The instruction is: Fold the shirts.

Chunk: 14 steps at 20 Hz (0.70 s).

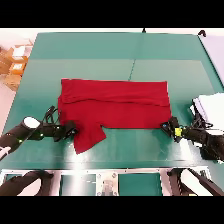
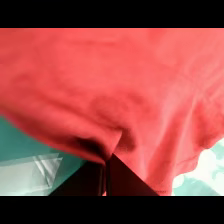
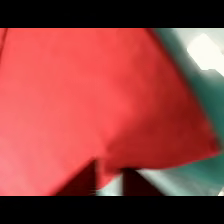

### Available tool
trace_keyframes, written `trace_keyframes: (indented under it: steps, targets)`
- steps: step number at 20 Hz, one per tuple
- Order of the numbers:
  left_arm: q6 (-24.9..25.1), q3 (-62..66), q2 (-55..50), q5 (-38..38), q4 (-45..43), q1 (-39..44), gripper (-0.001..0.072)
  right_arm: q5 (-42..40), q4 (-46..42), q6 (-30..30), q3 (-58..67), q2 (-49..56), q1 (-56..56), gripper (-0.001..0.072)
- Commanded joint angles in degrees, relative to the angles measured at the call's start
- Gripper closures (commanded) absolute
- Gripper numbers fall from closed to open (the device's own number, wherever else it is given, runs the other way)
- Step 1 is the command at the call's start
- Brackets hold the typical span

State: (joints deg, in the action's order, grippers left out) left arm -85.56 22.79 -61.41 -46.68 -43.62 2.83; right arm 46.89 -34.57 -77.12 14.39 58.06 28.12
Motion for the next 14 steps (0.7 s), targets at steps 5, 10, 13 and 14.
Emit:
trace_keyframes:
  steps: [5, 10, 13, 14]
  targets:
    - [-1.70, 10.49, 2.82, -16.28, -15.69, 0.52, 0.0684, 7.10, -8.74, -0.24, 5.81, 0.07, -0.39, 0.0698]
    - [-4.59, 11.28, 12.17, -25.86, -21.62, 0.52, 0.0684, 17.64, -23.69, -8.76, 11.47, -3.80, 0.57, 0.0698]
    - [-4.90, 14.21, 11.78, -25.64, -21.75, 0.52, 0.0684, 20.13, -23.80, -9.70, 15.74, -5.97, 0.57, 0.0698]
    - [-4.85, 16.52, 11.74, -25.03, -21.79, 0.52, 0.0684, 20.76, -22.62, -9.68, 18.10, -5.88, 0.42, 0.0698]
